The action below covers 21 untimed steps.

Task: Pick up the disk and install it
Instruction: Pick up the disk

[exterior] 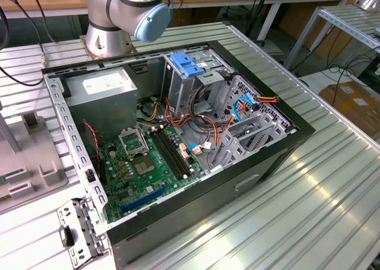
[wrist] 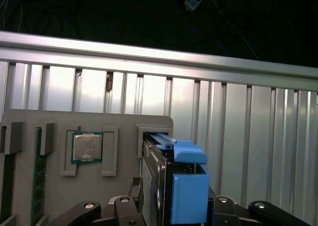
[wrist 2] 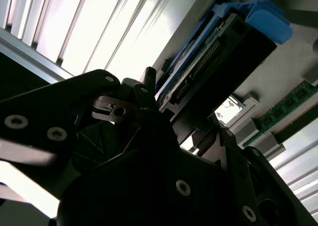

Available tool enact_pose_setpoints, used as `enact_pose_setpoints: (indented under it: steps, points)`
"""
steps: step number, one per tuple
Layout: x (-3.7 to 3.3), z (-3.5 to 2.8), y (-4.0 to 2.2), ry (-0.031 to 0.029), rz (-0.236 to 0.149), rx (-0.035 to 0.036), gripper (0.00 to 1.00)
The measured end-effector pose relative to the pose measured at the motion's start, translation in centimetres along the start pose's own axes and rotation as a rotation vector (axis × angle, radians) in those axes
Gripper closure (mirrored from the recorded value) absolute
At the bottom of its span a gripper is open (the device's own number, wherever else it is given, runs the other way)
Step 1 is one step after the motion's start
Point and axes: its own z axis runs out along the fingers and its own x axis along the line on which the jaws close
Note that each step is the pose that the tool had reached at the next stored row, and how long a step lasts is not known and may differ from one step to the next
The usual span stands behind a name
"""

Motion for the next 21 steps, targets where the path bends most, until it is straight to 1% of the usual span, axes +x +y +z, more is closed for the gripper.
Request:
enact_pose_setpoints:
  steps: [7, 8, 10, 11, 21]
  points:
    - [0.0, 0.01, 0.0, 0.0, 0.0, -0.0001, 0.45]
    - [0.0, 0.01, 0.0, 0.0001, 0.0, -0.0001, 0.47]
    - [0.0, 0.02, 0.0, 0.0001, 0.0, -0.0001, 0.6]
    - [0.0, 0.02, 0.0, 0.0, 0.0, 0.0, 0.62]
    - [0.01, 0.07, 0.0, 0.0, 0.0, 0.0, 0.62]
